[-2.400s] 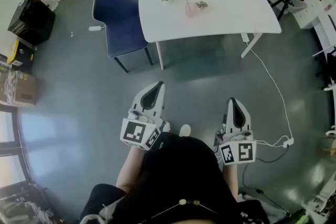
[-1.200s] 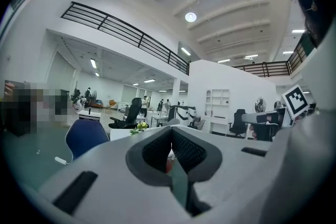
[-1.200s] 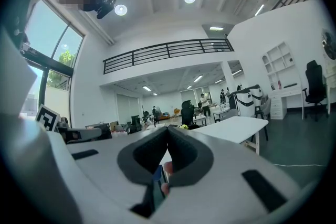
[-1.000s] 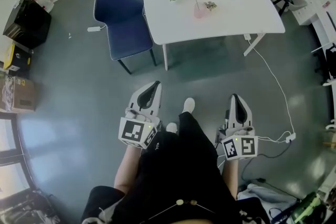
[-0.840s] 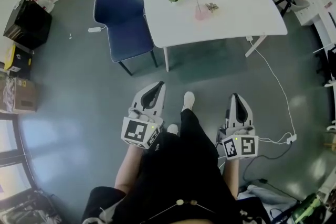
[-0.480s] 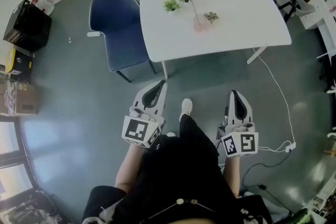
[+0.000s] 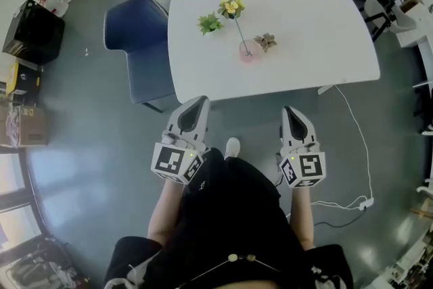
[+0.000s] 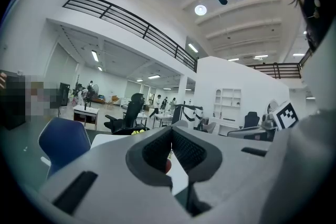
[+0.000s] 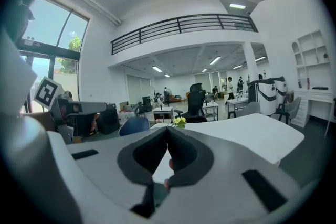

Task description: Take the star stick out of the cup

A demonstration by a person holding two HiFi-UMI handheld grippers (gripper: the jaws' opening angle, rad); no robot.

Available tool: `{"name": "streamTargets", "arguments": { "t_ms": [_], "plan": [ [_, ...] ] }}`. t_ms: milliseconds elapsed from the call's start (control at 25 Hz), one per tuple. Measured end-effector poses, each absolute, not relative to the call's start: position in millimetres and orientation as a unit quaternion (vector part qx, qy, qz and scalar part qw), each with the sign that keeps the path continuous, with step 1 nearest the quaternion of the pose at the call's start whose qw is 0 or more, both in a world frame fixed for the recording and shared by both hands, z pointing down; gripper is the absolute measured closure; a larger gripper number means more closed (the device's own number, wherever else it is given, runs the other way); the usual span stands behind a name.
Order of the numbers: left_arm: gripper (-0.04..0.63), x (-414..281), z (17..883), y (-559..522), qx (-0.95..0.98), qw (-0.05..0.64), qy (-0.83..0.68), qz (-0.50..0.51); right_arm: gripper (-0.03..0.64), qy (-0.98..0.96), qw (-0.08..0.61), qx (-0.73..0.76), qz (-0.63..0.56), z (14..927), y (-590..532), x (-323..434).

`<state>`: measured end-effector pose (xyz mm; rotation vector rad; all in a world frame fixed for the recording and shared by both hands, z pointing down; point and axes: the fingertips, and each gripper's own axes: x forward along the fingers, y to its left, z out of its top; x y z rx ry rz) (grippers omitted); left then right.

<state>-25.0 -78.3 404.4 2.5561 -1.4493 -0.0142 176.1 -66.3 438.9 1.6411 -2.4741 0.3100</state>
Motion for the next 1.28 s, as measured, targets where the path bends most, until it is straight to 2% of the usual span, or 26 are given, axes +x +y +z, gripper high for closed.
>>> {"name": "streamTargets", "arguments": {
  "t_ms": [160,320,720,1280],
  "plan": [
    [0.591,-24,411,-94,0.857,0.113,-0.503,0.004,0.612,-0.845,0.118,0.508,0.118,463,-117,169],
    [0.591,-33,421,-109,0.848,0.121,-0.516,0.011,0.549,-0.857,0.145,0.477,0.129,483,-178,149],
    [0.591,-55,425,-176,0.847,0.127,-0.516,0.001,0.515,-0.847,0.235,0.456,0.139,542,-296,100],
    [0.591,-87,441,-233,0.845,0.160,-0.510,-0.005,0.532,-0.809,0.374,0.436,0.125,610,-367,68]
  ]
}}
